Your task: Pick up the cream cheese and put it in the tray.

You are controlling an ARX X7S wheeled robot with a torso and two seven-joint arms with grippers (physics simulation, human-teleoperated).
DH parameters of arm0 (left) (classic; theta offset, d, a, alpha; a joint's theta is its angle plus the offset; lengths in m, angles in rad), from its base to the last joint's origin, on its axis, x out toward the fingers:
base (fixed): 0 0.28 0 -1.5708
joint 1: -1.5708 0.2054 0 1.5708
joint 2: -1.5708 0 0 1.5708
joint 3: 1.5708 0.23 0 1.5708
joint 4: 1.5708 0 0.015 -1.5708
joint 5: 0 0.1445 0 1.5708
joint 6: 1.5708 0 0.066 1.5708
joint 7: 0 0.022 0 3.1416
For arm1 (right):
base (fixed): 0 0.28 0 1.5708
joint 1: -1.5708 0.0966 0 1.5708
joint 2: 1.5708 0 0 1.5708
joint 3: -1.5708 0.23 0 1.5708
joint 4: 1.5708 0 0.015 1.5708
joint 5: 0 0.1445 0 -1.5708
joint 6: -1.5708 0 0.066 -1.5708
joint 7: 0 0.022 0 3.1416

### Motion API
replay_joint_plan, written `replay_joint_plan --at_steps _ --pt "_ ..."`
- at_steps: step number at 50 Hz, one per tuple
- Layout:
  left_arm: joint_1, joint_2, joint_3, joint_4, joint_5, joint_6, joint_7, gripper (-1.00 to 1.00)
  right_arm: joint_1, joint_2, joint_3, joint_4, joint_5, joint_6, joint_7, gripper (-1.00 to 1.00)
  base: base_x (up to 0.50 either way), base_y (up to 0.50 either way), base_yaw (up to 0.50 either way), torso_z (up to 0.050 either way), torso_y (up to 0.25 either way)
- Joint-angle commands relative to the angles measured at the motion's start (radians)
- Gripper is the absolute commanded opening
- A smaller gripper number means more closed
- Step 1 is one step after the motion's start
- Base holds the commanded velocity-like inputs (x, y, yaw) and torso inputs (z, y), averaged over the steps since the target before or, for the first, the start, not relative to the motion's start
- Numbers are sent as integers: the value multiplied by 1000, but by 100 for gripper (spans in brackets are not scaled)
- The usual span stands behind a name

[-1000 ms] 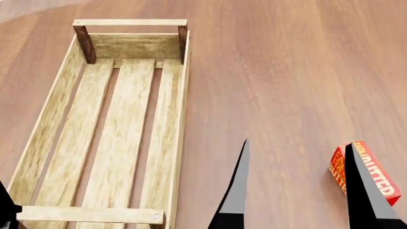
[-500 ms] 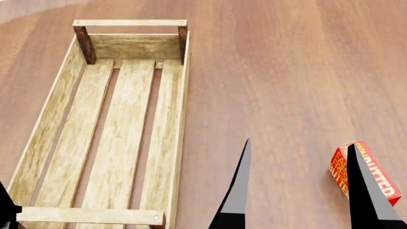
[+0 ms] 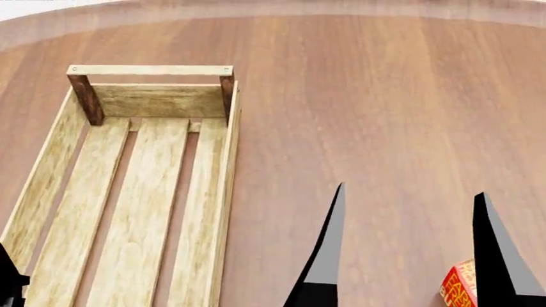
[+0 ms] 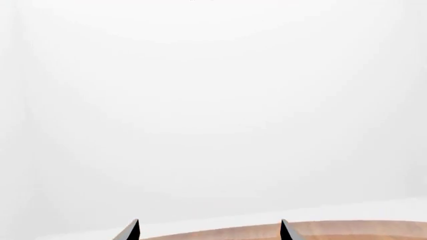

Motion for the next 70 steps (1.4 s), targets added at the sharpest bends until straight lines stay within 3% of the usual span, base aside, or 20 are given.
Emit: replay_joint_plan --at_steps 1,16,19,22,24,27,29,34,43,48,61,70 --pt "-2 0 -1 1 0 -3 0 100 11 0 -12 -3 -5 17 8 100 0 0 0 0 0" --pt "0 -1 -2 1 -2 -4 0 100 80 14 -81 -24 1 24 78 100 0 0 0 0 0" --pt "2 -1 -3 1 -3 -3 0 100 164 40 -175 -25 8 -7 144 100 0 0 0 0 0" --pt "6 0 -8 1 -6 2 1 100 422 101 -457 -25 9 -108 293 100 0 0 0 0 0" --pt "9 -1 -10 1 -9 3 -1 100 445 156 -472 -26 2 -171 293 100 0 0 0 0 0" --pt "11 -1 -8 1 -9 4 -1 100 414 197 -429 -26 7 -248 293 100 0 0 0 0 0" --pt "11 0 -7 1 -11 5 -2 100 296 229 -258 -26 42 -325 293 100 0 0 0 0 0" --pt "20 0 -23 1 -26 22 -4 100 51 140 50 -26 84 -300 293 100 0 0 0 0 0" --pt "22 0 -29 1 -33 28 -8 100 -336 -2 462 -26 46 -310 293 100 0 0 0 0 0" --pt "20 -1 -22 1 -29 22 -8 100 -483 -70 622 -26 38 -341 293 100 0 0 0 0 0" --pt "21 -1 -29 1 -36 22 -7 100 -684 -211 803 -26 47 -439 293 100 0 0 0 0 0" --pt "18 -1 -38 1 -46 17 -8 100 -734 -329 854 -26 82 -397 293 100 0 0 0 0 0"
